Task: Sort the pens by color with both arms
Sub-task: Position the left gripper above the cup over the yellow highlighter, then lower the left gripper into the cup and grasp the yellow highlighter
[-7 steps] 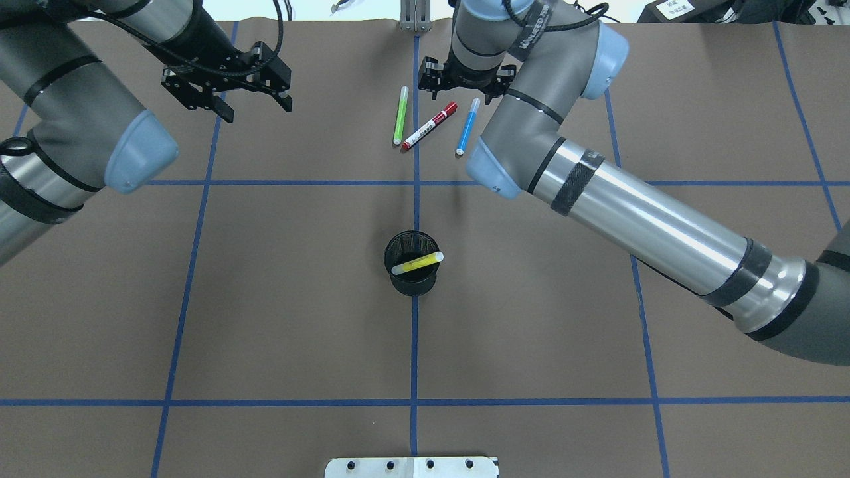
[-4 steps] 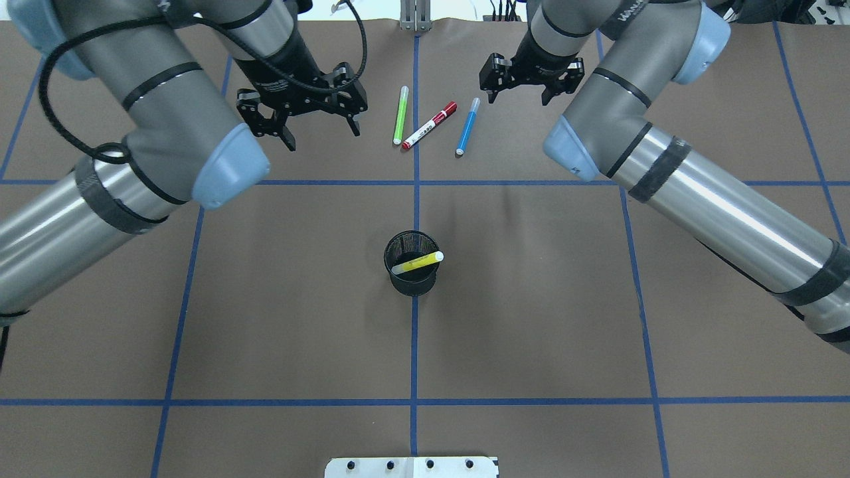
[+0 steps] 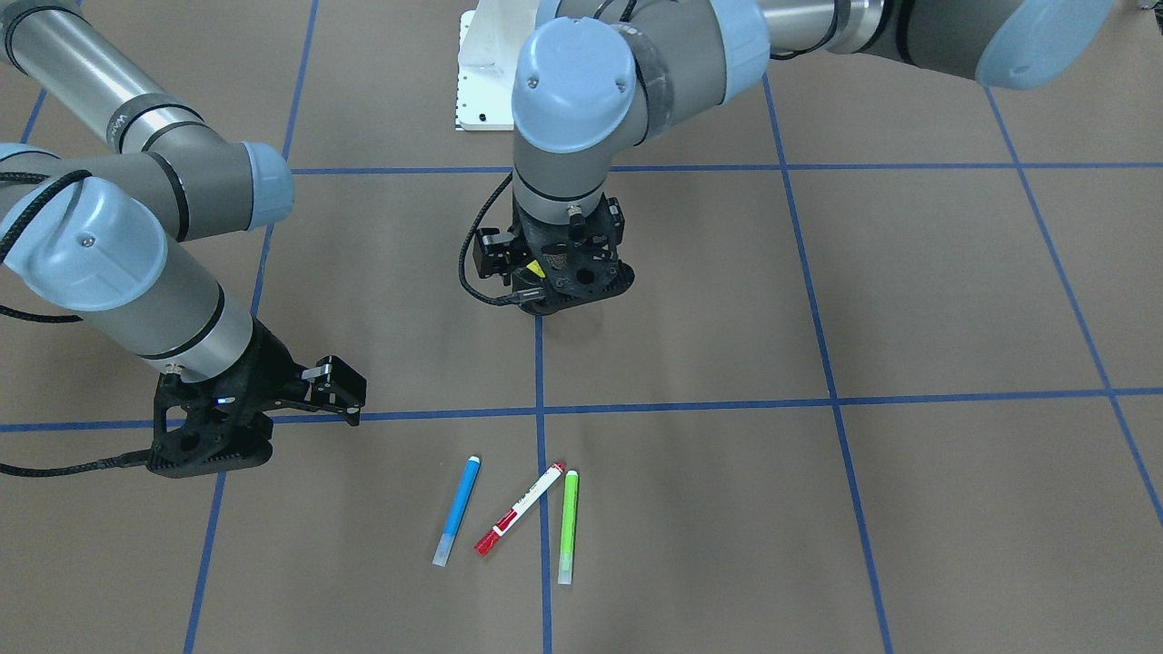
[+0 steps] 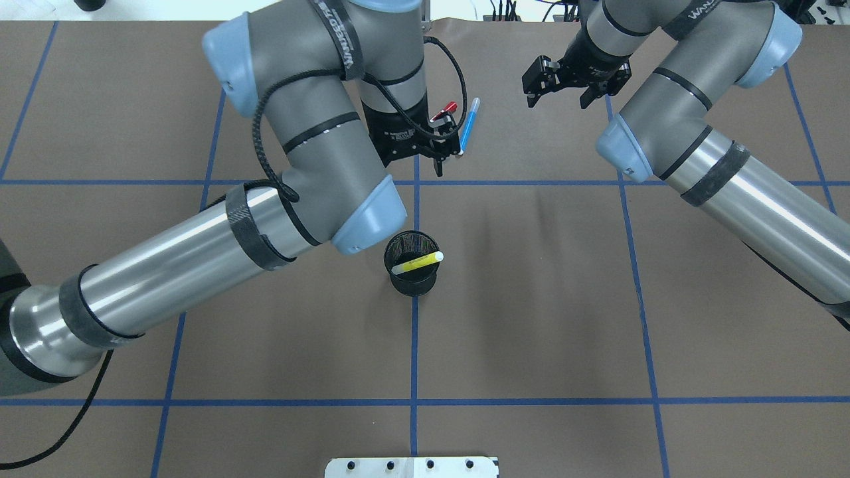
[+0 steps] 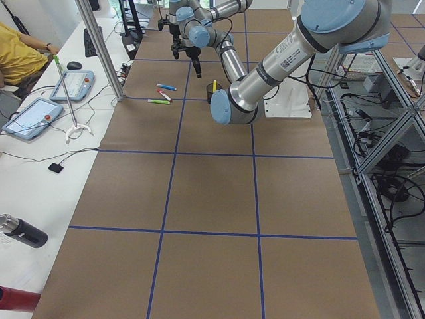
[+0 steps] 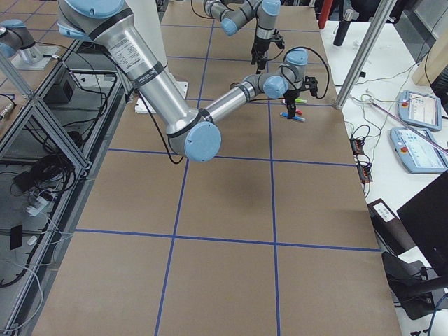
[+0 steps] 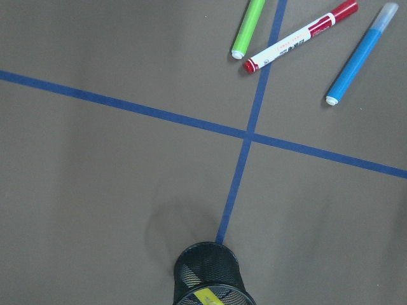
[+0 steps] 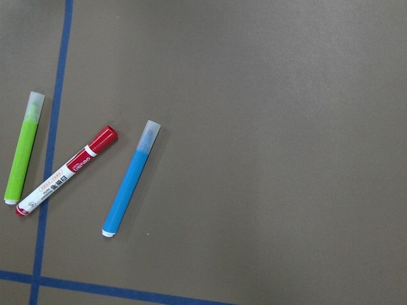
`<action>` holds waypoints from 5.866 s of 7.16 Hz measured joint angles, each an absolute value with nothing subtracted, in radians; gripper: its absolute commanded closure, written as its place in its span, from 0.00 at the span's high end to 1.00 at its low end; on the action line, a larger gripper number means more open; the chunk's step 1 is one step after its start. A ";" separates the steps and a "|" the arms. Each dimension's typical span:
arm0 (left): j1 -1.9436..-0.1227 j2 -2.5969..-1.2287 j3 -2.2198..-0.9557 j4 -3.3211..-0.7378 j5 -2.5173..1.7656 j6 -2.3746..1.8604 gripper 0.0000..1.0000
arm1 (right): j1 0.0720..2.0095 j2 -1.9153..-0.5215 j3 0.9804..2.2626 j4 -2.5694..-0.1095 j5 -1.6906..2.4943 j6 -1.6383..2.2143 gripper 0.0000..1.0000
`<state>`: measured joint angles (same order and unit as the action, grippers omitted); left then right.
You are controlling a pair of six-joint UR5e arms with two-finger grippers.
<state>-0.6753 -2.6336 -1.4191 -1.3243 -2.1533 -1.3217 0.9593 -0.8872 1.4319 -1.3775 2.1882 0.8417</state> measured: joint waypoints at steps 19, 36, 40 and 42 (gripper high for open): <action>-0.530 -2.712 -1.267 -1.246 -2.068 -1.338 0.27 | 0.981 -0.946 1.473 -1.405 2.281 0.838 0.99; -0.512 -2.687 -1.334 -1.197 -2.069 -1.310 0.53 | 0.974 -0.945 1.471 -1.404 2.276 0.838 0.99; -0.507 -2.681 -1.331 -1.201 -2.068 -1.306 0.44 | 0.973 -0.945 1.471 -1.404 2.276 0.838 0.99; -0.499 -2.678 -1.331 -1.203 -2.068 -1.305 0.30 | 0.973 -0.945 1.471 -1.404 2.276 0.838 0.99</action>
<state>-0.4993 -2.6785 -1.3314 -1.2032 -2.0681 -1.3055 0.9727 -0.9454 1.4711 -1.4036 2.2764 0.8375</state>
